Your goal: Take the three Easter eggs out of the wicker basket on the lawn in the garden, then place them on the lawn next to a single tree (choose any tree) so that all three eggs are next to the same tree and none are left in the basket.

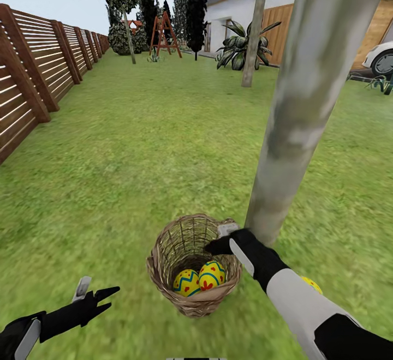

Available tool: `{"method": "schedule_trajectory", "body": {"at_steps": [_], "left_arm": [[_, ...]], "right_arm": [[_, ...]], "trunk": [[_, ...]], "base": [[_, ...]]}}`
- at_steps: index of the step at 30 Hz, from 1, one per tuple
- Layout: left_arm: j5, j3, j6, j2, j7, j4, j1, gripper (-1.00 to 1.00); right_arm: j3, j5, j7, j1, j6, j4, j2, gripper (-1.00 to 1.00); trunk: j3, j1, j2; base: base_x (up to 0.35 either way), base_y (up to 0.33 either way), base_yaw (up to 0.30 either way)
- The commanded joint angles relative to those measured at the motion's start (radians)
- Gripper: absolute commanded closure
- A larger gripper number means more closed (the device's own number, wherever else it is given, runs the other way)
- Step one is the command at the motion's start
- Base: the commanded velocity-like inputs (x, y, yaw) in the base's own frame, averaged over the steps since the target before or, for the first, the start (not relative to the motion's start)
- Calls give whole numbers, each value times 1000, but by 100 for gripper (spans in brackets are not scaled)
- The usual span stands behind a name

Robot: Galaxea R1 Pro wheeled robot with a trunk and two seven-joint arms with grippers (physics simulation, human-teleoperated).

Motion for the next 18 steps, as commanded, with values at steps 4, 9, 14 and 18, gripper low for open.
{"method": "schedule_trajectory", "body": {"at_steps": [4, 9, 14, 18], "left_arm": [[3, 1, 7, 0, -1, 0, 0, -100], [3, 1, 7, 0, -3, 0, 0, -100], [3, 1, 7, 0, -4, -1, 0, -100], [5, 2, 7, 1, -7, -1, 0, -100]], "right_arm": [[-2, 0, -74, -1, -37, 42, 33, -100], [-5, -1, -92, -1, -64, 55, 39, -100], [-9, -2, -116, -1, -110, 86, 40, -100], [-10, -4, -162, -1, -128, 90, 45, -100]], "trunk": [[-1, 0, 0], [-16, 19, -35], [-32, 38, -70], [-38, 46, -84]], "base": [[0, 0, 0], [0, 0, 0], [0, 0, 0], [0, 0, 0]]}}
